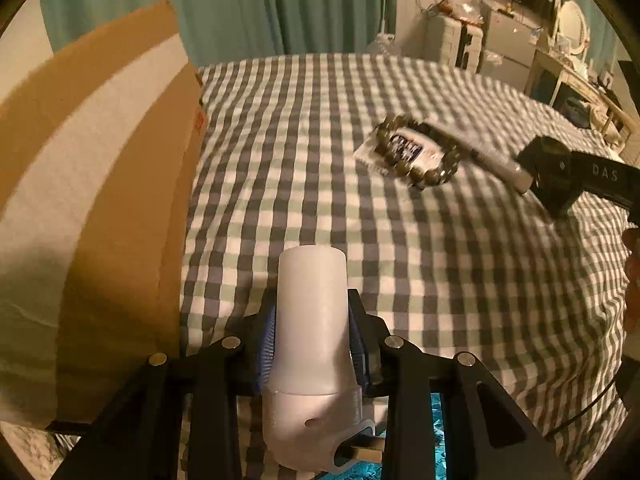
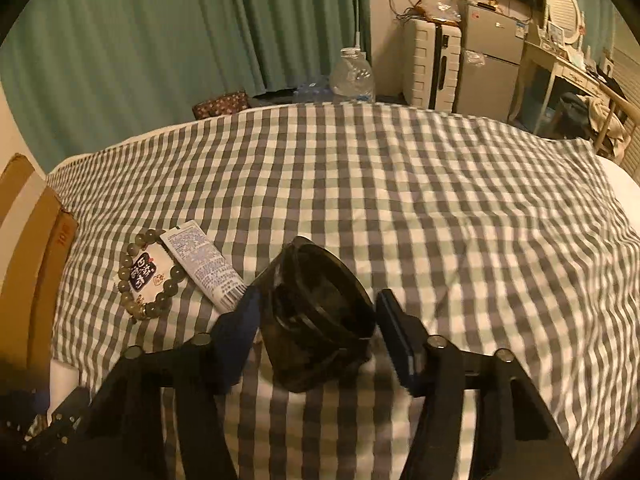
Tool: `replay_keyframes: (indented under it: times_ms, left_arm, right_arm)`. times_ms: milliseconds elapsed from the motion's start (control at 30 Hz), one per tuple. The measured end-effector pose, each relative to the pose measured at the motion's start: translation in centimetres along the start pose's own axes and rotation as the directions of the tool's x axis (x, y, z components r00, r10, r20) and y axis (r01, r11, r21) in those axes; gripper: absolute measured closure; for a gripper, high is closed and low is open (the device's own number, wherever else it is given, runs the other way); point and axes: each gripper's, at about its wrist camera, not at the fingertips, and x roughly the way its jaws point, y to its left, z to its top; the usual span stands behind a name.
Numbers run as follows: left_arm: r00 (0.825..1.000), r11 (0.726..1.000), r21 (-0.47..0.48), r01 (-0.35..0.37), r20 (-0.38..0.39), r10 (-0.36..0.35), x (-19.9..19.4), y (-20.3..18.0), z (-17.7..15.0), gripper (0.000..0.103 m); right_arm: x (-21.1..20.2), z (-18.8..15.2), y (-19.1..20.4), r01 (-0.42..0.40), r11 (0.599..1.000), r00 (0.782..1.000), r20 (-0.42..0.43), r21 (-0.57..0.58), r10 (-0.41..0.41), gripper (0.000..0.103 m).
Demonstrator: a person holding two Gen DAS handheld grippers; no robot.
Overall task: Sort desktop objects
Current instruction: 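Carry the bottle and black case over the cardboard box and open both tools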
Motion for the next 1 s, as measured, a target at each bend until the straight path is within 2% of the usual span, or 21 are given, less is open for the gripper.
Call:
replay_keyframes:
  times_ms: [300,467,700,800,1000]
  left_arm:
    - [0.996,0.996,-0.041,0.082,0.05,-0.08,-2.0,0.8,0.2,0.07]
    - [0.99,0.992,-0.056,0.115,0.087,-0.11,-3.2,0.9,0.4,0.07]
    - [0.973,0.981,-0.07,0.181,0.161,-0.168,-6.5,0.8,1.3,0.07]
    - [0.965,0.983,-0.045,0.178,0.206,-0.165,-8.6,0.2,2.2,0.07]
    - [0.943,0.975,-0.031,0.221,0.263,-0.205,-12.5,0.9,4.5,0.07]
  right_arm:
    - [-5.1,-1.8,-3.0,0.037,0.993,0.998,0.053,0.108,-0.043,0.05]
    - [-7.9,-2.0,-3.2,0.038,0.991,0.995,0.088,0.13,-0.05,0.05]
    - [-12.0,-2.5,-2.5,-0.01,0.985,0.991,0.132,0.175,-0.014,0.05]
    - [-13.5,-2.8,-1.4,-0.026,0.986,0.988,0.151,0.162,0.001,0.05]
    - [-17.3,-2.0,1.5,-0.049,0.995,0.982,0.186,0.088,0.032,0.05]
